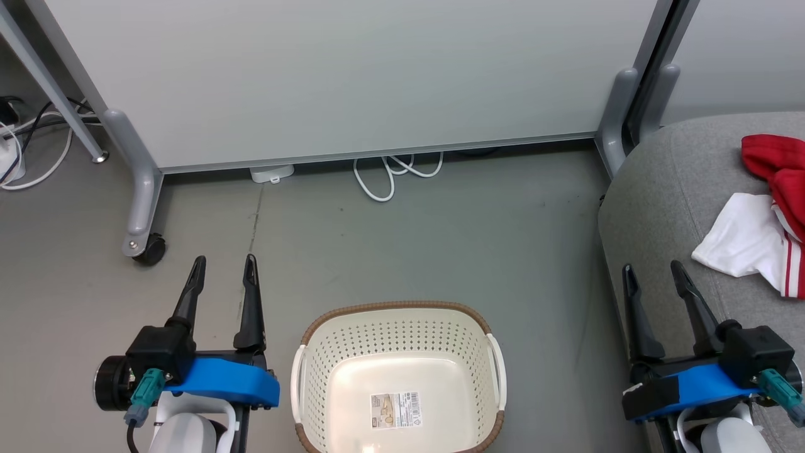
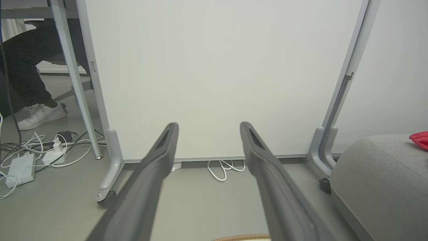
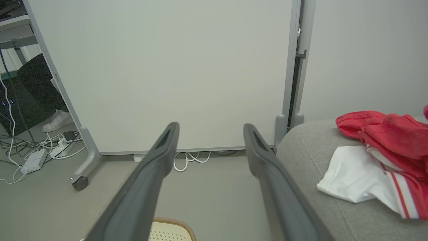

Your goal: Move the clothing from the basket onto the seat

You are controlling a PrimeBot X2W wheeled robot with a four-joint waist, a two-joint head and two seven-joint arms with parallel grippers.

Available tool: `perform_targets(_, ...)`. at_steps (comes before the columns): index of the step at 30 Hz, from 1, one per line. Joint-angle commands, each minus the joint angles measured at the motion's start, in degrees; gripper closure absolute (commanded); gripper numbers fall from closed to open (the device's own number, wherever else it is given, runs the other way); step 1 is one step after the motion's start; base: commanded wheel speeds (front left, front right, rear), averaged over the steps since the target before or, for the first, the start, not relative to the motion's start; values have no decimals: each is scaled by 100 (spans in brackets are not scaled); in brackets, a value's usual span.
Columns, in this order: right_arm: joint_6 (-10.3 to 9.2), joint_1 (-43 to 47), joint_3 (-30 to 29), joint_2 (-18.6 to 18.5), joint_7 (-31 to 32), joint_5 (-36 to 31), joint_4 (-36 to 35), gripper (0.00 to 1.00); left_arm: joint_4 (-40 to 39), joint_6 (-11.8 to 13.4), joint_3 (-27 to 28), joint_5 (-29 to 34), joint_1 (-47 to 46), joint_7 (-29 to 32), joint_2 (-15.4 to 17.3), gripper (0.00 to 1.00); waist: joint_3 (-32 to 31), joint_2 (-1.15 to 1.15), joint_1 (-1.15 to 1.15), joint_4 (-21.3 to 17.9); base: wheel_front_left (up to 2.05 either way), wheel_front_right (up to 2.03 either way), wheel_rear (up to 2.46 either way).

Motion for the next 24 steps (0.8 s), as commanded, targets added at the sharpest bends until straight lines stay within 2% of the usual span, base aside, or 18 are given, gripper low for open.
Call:
perform_targets(1, 1, 81, -7, 20, -19, 20, 12, 0, 19, -17, -26, -14, 49, -14, -8, 0, -4, 0, 0, 2, 0, 0, 0)
perform_targets(9, 1, 96, -22, 24, -19, 77, 43, 0, 84, -1, -79, -110, 30, -14, -6, 0, -5, 0, 0, 43, 0, 0, 0)
perform_targets(12, 1, 73, -14, 25, -19, 92, 48, 0, 95, 78, -102, -63, -20, -14, -7, 0, 5, 0, 0, 60, 0, 0, 0)
perform_targets(13, 0, 38, -11, 12, 0, 75, 44, 100, 94, 68, -106, -80, 7, 0, -3, 100, 6, 0, 0, 60, 0, 0, 0)
perform_targets(17, 0, 81, -15, 22, 39, 98, 259, 100, 292, 62, -106, -96, 162, 45, -9, 100, 5, 0, 1, 60, 0, 0, 0)
perform_targets(24, 0, 61, -68, 22, 261, 874, 288, 100, 274, 39, 14, -850, 165, 260, -8, 100, -22, 0, 1, 37, 0, 0, 0)
